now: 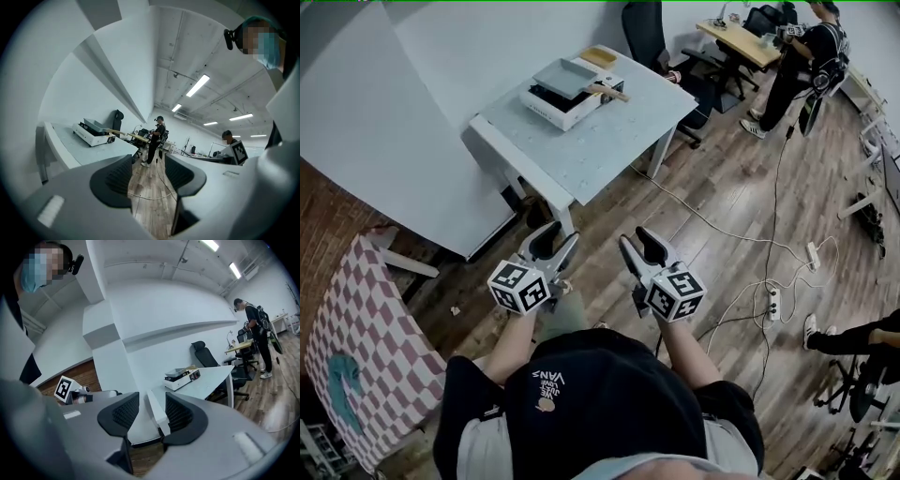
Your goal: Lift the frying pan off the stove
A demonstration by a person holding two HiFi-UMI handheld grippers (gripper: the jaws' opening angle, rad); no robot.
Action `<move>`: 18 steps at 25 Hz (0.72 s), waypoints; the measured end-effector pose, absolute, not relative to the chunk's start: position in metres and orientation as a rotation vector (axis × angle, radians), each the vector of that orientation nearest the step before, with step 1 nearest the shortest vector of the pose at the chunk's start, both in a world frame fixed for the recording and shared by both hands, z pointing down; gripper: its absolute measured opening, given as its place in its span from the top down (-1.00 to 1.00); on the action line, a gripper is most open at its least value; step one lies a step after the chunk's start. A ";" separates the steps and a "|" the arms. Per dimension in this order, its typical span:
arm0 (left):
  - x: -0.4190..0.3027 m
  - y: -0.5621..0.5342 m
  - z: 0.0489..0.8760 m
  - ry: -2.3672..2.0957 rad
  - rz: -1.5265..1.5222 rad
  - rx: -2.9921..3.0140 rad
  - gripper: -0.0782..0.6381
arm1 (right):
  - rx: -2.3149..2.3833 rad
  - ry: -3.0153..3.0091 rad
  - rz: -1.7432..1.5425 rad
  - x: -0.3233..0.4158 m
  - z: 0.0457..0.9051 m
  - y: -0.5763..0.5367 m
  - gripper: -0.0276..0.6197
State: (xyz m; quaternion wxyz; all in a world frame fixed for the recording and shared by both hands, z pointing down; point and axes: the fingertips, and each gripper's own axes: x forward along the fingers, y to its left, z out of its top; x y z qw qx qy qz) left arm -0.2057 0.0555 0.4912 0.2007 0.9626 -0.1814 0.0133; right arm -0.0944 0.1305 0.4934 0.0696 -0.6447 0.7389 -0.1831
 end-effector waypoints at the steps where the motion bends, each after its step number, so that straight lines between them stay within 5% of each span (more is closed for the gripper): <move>1: -0.202 0.052 0.492 -0.509 0.037 2.684 0.24 | -1.939 2.223 -0.557 -0.091 0.495 0.127 0.41; 18: -0.112 -0.081 0.496 -0.377 0.086 2.670 0.24 | -2.019 2.162 -0.603 -0.014 0.497 0.006 0.41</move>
